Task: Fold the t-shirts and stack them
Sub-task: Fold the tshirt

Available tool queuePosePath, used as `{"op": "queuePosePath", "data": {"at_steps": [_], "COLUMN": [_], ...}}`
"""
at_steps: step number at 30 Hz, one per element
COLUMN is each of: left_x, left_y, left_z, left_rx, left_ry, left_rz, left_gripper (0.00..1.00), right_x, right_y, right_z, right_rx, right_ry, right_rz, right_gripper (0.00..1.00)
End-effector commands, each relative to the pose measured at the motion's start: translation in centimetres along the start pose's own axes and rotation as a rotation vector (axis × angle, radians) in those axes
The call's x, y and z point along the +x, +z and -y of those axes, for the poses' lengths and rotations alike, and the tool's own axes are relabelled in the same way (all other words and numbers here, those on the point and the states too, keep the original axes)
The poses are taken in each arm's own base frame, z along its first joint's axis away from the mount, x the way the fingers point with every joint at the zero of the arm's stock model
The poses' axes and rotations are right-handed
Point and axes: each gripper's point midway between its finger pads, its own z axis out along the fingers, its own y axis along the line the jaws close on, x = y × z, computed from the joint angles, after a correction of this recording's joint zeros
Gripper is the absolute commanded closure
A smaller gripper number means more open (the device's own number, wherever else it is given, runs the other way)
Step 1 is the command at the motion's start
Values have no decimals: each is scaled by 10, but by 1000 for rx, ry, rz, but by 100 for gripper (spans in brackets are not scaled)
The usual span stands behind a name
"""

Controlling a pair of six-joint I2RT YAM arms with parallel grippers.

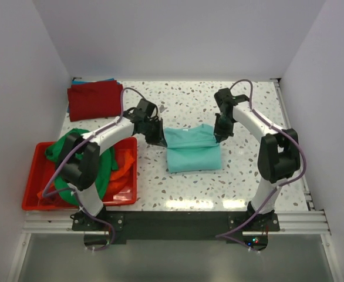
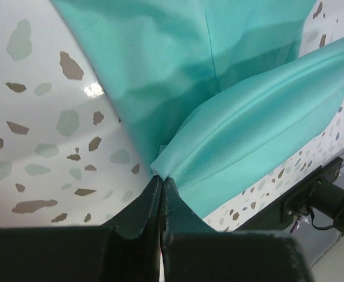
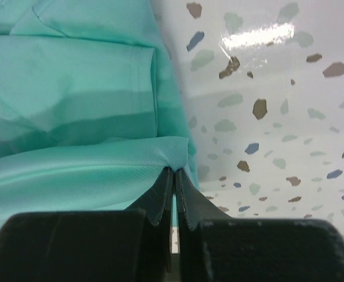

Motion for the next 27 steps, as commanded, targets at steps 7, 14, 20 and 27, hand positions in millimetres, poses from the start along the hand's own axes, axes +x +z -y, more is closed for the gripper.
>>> {"op": "queuePosePath", "data": {"at_steps": [7, 14, 20, 27], "left_x": [-62, -81, -94, -103], "left_y": [-1, 7, 6, -11], "left_z": [0, 10, 7, 30], "left_rx": [104, 155, 141, 236], "left_ry": [-49, -36, -56, -19], "left_rz": [129, 129, 174, 218], "left_gripper": [100, 100, 100, 100], "right_x": [-60, -87, -94, -97], "right_y": [10, 9, 13, -14], "right_z": [-31, -45, -56, -57], "right_rx": [-67, -95, -138, -171], "right_ry": [-21, -13, 3, 12], "right_rz": [50, 70, 72, 118], "right_gripper": [100, 100, 100, 100]}}
